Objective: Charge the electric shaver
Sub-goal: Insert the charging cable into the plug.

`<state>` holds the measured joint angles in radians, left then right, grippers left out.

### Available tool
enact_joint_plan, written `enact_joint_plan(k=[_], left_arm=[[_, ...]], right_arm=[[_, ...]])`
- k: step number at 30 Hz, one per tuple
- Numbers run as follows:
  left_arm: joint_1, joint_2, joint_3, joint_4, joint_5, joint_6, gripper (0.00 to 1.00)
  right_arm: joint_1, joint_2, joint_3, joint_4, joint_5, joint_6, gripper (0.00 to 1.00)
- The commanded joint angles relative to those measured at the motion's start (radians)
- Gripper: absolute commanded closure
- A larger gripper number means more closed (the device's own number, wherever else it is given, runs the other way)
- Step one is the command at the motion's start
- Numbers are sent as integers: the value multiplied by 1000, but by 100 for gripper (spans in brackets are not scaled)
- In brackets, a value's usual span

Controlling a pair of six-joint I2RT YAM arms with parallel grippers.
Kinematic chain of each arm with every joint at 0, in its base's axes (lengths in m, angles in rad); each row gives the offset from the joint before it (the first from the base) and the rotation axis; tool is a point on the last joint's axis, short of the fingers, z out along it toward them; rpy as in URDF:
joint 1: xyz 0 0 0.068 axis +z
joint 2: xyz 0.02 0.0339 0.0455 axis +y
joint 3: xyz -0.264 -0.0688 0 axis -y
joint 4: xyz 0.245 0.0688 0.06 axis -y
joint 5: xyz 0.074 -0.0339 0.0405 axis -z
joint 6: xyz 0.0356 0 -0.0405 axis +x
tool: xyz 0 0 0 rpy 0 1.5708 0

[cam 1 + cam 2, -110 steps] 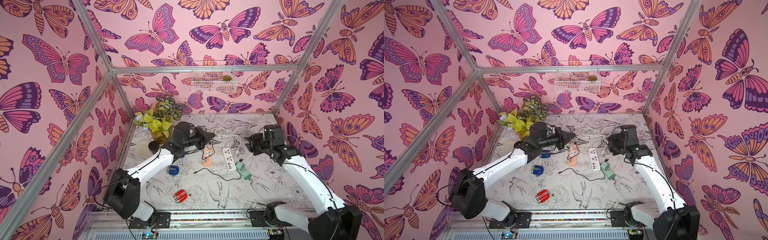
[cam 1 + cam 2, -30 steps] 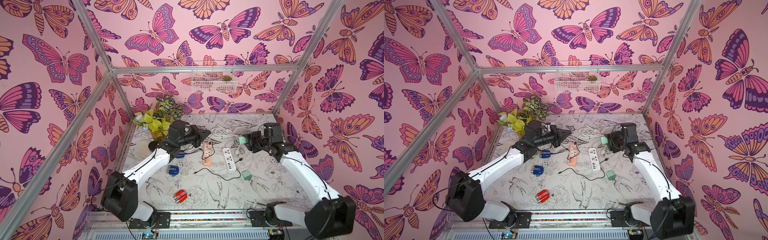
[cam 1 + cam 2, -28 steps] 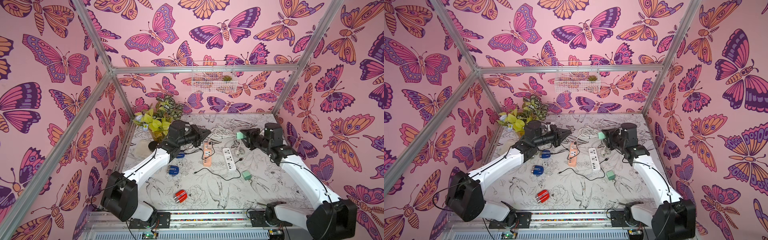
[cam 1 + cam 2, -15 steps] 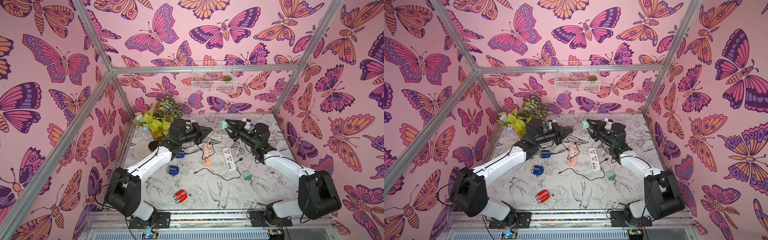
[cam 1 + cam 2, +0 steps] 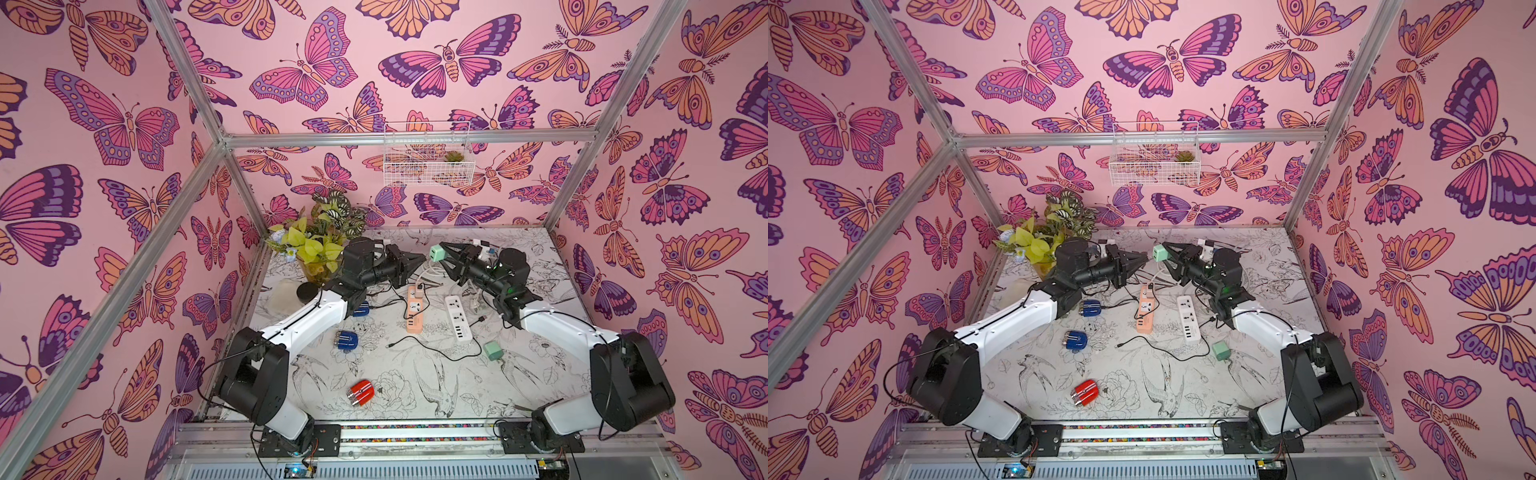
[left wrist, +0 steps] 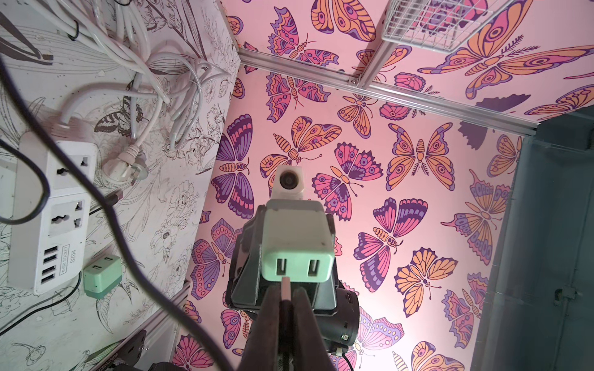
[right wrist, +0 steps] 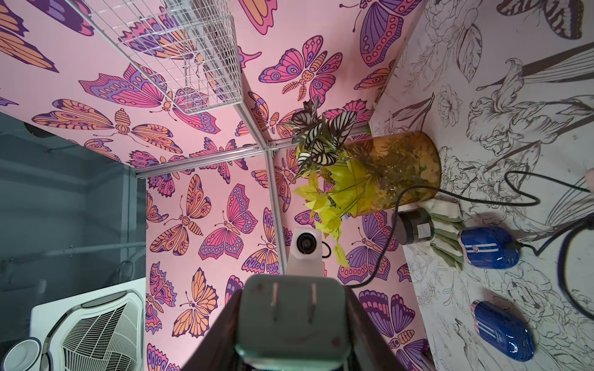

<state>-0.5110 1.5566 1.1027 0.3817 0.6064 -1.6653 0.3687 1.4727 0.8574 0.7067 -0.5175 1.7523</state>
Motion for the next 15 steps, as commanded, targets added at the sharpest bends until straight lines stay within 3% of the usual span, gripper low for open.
enact_joint_plan(k=[1,15], left_arm=[[2,7,14,28,16,4,100],[0,20,14,16,14,7,100]], right_arm=[[12,4,38,17,-6,10,100],[24,15,54,46,-11,47,100]])
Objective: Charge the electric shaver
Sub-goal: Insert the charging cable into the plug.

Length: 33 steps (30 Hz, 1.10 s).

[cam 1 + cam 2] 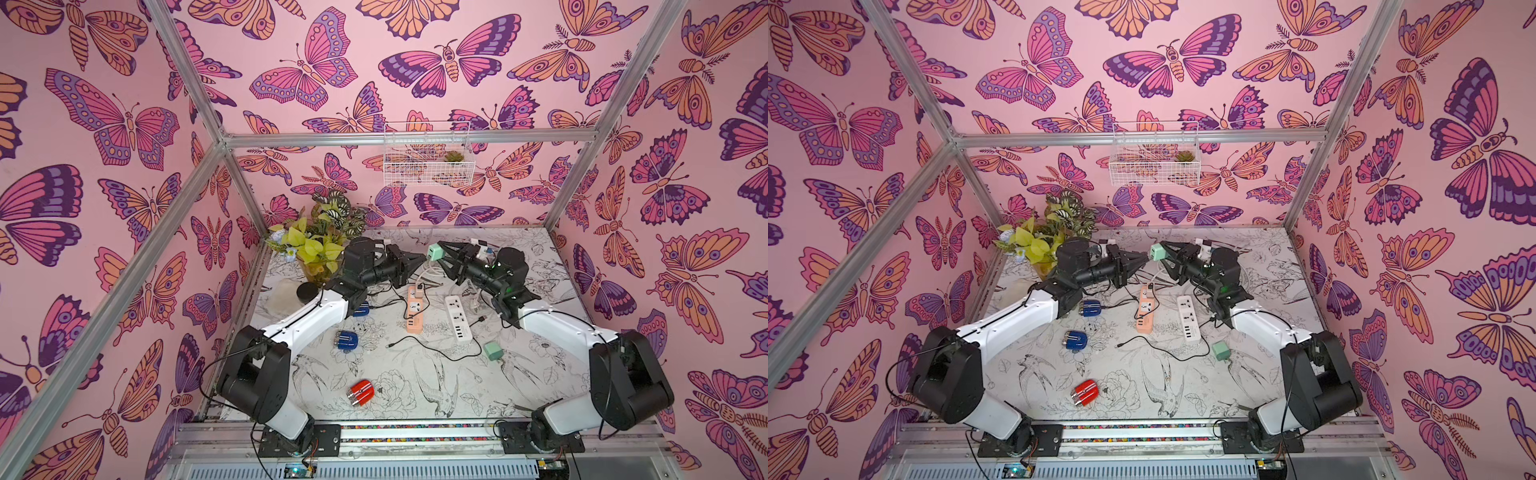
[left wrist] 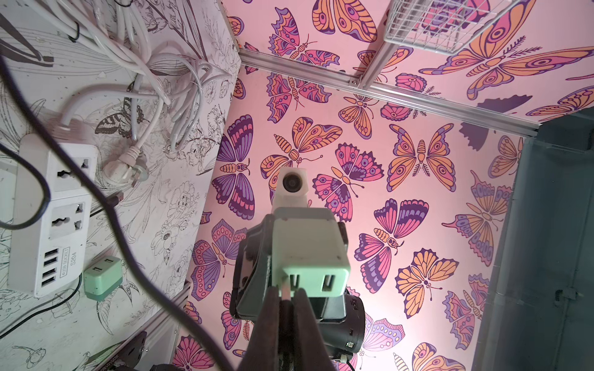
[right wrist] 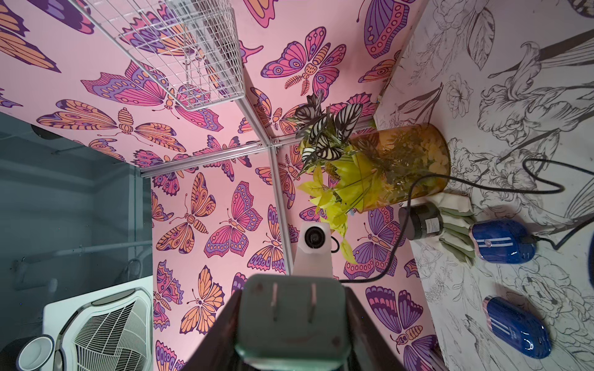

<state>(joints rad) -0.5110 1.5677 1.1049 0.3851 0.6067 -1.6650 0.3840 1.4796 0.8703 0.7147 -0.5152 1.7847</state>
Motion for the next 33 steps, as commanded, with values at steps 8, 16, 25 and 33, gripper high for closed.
enact_joint_plan(k=[8,16,25,33], left_arm=[[0,13,24,12,11,8,100],[0,15,17,3,21,11,100],[0,14,16,-58,28,46,100],[0,19,24,-73,24,54,100]], right_arm=[[18,-5,27,-17,-38,-10,100],[18,2,32,-4,-32,9,100],[26,-11,67,-15,-31,28,100],[57,-35,67,-98,-44,-17,100]])
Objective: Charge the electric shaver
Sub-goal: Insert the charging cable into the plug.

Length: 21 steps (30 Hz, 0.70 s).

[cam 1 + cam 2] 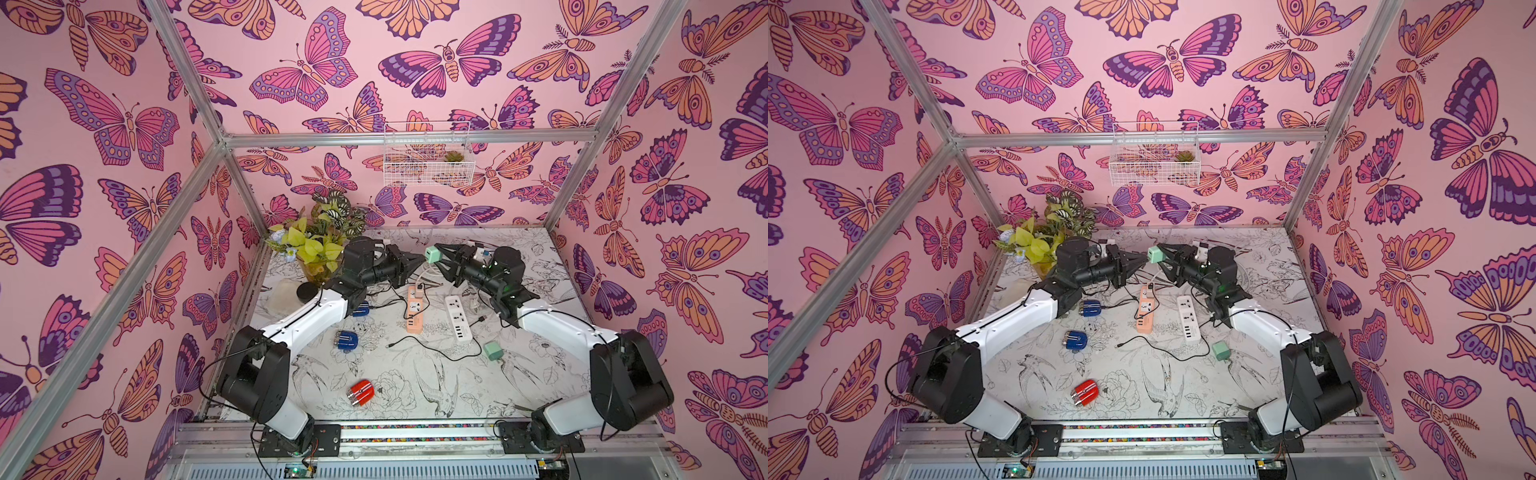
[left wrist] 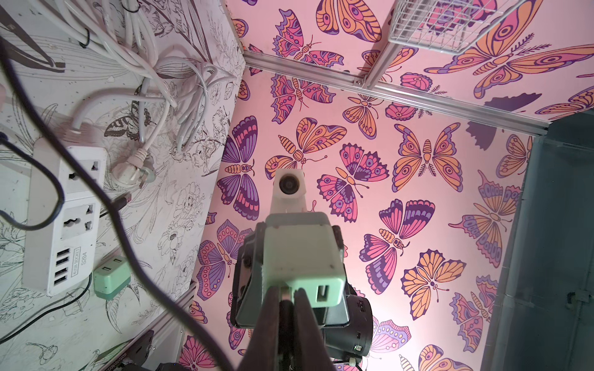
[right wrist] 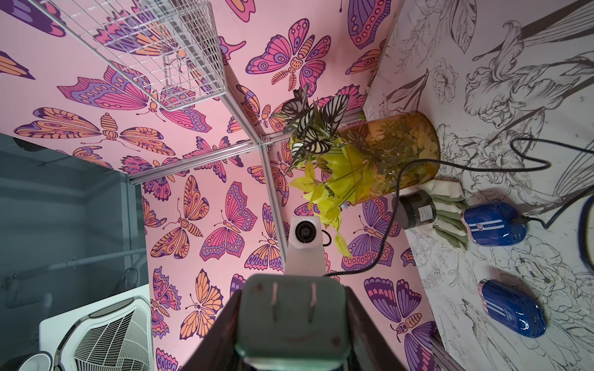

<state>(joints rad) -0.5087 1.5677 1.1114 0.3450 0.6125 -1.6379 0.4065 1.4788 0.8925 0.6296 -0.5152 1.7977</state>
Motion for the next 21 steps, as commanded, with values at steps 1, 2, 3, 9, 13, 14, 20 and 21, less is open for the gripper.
enact_joint_plan(k=[1,2,3,9,13,14,20,21], left_arm=[[-2,18,18,-37,17,29,100],[-2,17,18,-42,16,33,100],[-2,16,18,-46,14,34,100],[-5,21,16,-52,10,40,100],[-14,34,20,-54,-1,47,100],[-17,38,22,-54,-5,49,100],[-37,72,36,-23,-9,45,100],[-39,73,34,-21,-8,44,100]], right_arm=[[39,-36,45,-24,-43,-38,100],[44,-38,43,-25,-42,-38,100],[48,-37,43,-26,-41,-38,100],[75,-41,63,-55,-41,-56,100],[105,-39,76,-68,-36,-54,100],[114,-35,78,-63,-33,-49,100],[155,-10,104,-37,-22,-14,100],[156,-9,107,-36,-20,-11,100]])
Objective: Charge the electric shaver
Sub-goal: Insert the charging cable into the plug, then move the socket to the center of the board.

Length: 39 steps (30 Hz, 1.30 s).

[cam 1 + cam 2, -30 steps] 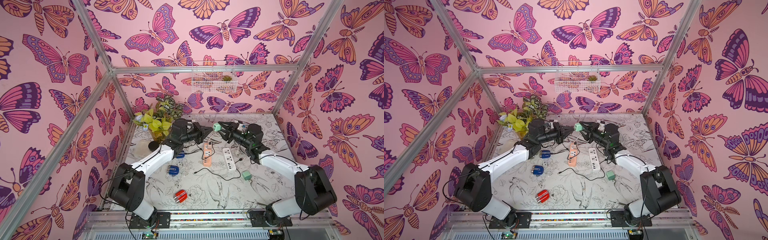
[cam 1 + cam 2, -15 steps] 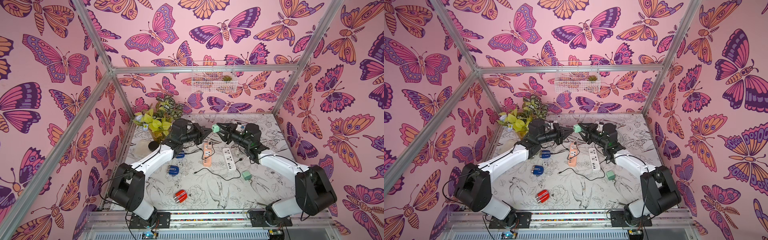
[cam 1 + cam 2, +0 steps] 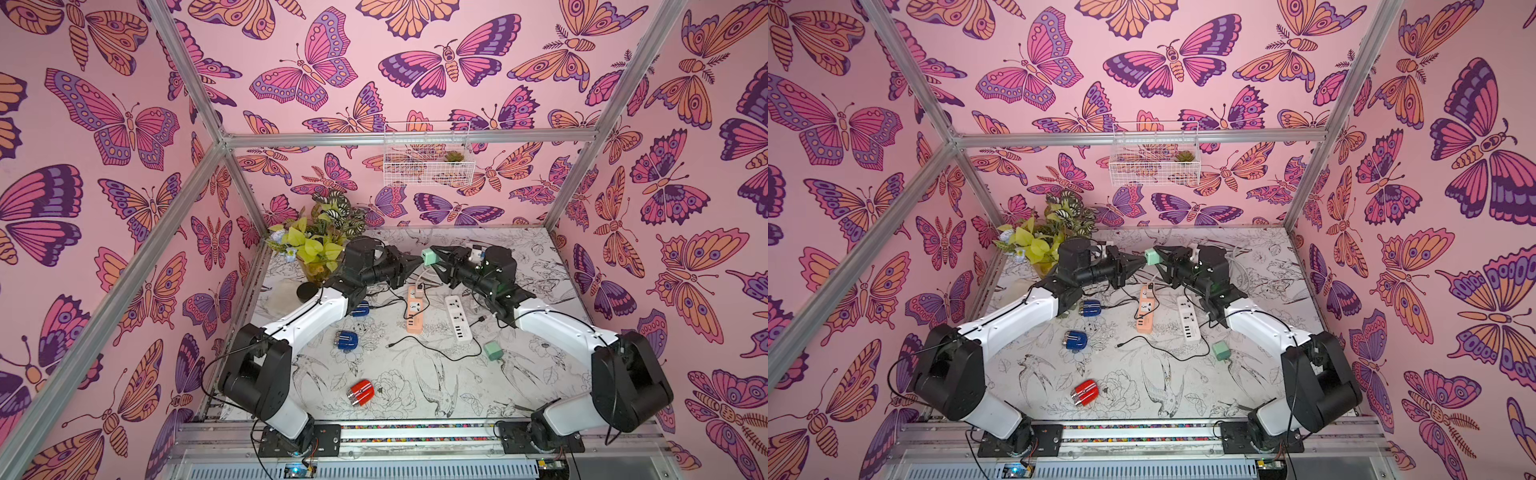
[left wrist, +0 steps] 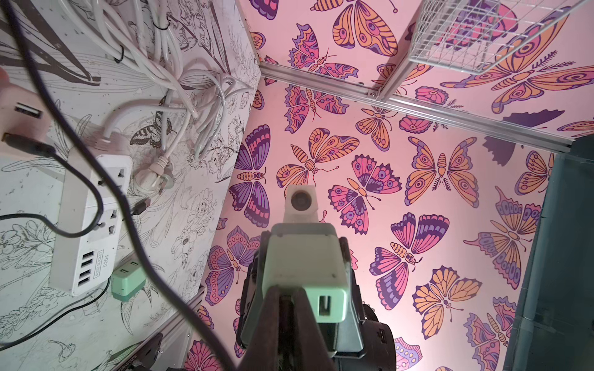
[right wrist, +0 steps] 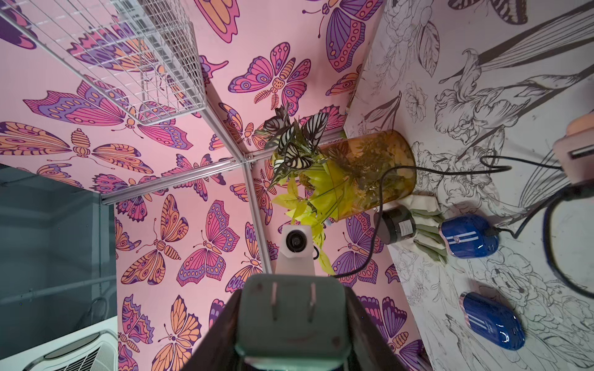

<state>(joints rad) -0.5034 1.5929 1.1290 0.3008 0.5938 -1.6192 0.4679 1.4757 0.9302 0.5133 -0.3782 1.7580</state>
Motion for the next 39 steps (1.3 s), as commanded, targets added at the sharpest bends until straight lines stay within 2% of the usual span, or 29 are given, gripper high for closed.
enact_joint_plan(k=[1,2,4,6,10,12,15,19,22,27,32,39], left_arm=[[-44,44,10,27,8,27,100],[-44,39,4,27,4,29,100],[-43,14,-16,28,-7,44,85],[-43,-21,-33,14,-14,75,72],[-43,-128,-38,-153,-31,208,47],[-41,-176,-36,-225,-25,296,42],[-35,-243,-22,-394,-12,458,40],[-35,-308,25,-633,-88,704,39],[-40,-277,58,-655,-130,862,40],[-82,-138,161,-622,-149,1076,39],[-164,-68,190,-523,-158,1175,34],[-202,24,229,-490,-137,1179,36]], right_arm=[[95,-9,69,74,-152,30,100],[95,-13,70,62,-146,24,100],[85,-29,67,2,-134,7,100],[57,-61,59,-137,-107,-17,100],[-46,-101,58,-432,-78,-38,100],[-101,-103,69,-560,-96,-59,100],[-174,-101,68,-643,-141,-61,100],[-227,-75,117,-754,-226,-101,100],[-235,-50,150,-800,-316,-97,100],[-236,-46,175,-852,-399,-78,100],[-236,-44,162,-844,-446,-54,100],[-236,-69,135,-786,-461,0,100]])
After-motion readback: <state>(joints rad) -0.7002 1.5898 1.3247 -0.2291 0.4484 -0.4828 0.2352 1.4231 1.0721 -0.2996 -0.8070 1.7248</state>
